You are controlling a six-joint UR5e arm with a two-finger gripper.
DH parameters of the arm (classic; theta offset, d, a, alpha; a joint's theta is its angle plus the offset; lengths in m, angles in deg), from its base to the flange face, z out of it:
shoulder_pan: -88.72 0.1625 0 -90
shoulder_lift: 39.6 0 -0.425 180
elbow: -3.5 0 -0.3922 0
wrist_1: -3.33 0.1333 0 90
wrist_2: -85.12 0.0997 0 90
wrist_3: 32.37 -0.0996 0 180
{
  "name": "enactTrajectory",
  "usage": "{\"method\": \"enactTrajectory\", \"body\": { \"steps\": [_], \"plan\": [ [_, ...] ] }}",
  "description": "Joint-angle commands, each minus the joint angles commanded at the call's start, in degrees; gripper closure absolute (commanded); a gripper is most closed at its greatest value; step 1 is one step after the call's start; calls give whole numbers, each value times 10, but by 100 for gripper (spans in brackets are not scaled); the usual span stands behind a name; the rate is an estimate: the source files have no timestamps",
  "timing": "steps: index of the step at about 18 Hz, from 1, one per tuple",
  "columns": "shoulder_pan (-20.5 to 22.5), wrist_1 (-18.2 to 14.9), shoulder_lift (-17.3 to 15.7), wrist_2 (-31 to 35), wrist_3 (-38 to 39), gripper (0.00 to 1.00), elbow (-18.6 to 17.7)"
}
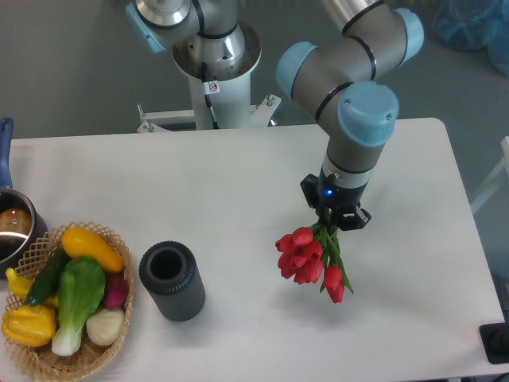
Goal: Place the flowers on the table
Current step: 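Lower the held red tulips toward the table beside the black vase, then open the gripper to release the tulips onto the table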
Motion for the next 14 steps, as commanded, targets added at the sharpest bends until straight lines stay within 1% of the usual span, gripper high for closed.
{"method": "enactTrajectory", "body": {
  "steps": [1,2,3,4,6,8,11,13,14],
  "plan": [
    [-1,0,1,0,0,96,0],
    [-3,0,2,-1,0,92,0],
    [-4,0,5,-3,0,86,0],
    [-4,0,7,-4,0,75,-2],
    [-4,0,7,-7,0,57,-8],
    [-4,1,6,-11,-1,48,-9],
    [-3,3,7,-11,-5,26,-9],
    [-3,3,6,-11,-4,0,-9],
    [-2,4,5,-11,-3,0,-9]
  ]
}}
